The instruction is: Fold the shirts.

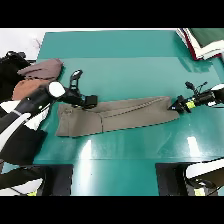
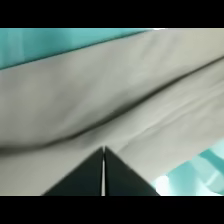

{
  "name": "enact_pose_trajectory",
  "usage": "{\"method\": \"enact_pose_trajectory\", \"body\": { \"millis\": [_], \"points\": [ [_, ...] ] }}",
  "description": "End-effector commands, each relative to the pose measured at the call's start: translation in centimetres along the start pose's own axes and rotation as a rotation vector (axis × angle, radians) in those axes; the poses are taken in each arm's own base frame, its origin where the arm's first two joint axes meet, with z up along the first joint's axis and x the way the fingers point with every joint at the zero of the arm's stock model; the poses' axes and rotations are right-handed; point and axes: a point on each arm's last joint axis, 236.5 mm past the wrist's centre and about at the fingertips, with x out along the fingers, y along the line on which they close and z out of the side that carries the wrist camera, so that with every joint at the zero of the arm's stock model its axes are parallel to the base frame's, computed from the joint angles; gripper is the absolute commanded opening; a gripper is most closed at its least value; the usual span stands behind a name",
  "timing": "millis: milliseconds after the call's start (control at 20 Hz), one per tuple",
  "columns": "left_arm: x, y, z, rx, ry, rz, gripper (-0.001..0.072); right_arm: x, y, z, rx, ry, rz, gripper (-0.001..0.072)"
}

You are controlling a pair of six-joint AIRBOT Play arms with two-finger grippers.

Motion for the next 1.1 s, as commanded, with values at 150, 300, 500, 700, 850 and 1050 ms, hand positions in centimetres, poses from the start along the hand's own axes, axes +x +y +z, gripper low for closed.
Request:
{"method": "enact_pose_trajectory", "body": {
  "millis": [150, 300, 500, 700, 850, 1050],
  "points": [
    [6.9, -4.4, 1.9, 0.084, 0.062, -0.041, 0.0028, -4.8, 8.6, 0.7, -0.212, -0.122, -0.029, 0.0013],
    [10.1, -5.6, 1.2, 0.111, 0.108, -0.046, 0.0029, -8.5, 16.5, 0.4, -0.359, -0.231, -0.063, 0.0013],
    [11.6, -5.6, 0.7, 0.117, 0.129, -0.040, 0.0029, -10.9, 25.8, -1.5, -0.518, -0.333, -0.051, 0.0013],
    [11.8, -5.9, 1.4, 0.112, 0.097, -0.050, 0.0029, -10.3, 31.8, -3.8, -0.633, -0.335, -0.012, 0.0013],
    [11.8, -5.9, 1.5, 0.112, 0.094, -0.050, 0.0029, -8.8, 34.8, -5.6, -0.689, -0.310, 0.019, 0.0013],
    [10.1, -5.4, 3.6, 0.118, 0.067, -0.040, 0.0028, -6.5, 37.5, -7.9, -0.742, -0.267, 0.061, 0.0013]
  ]
}}
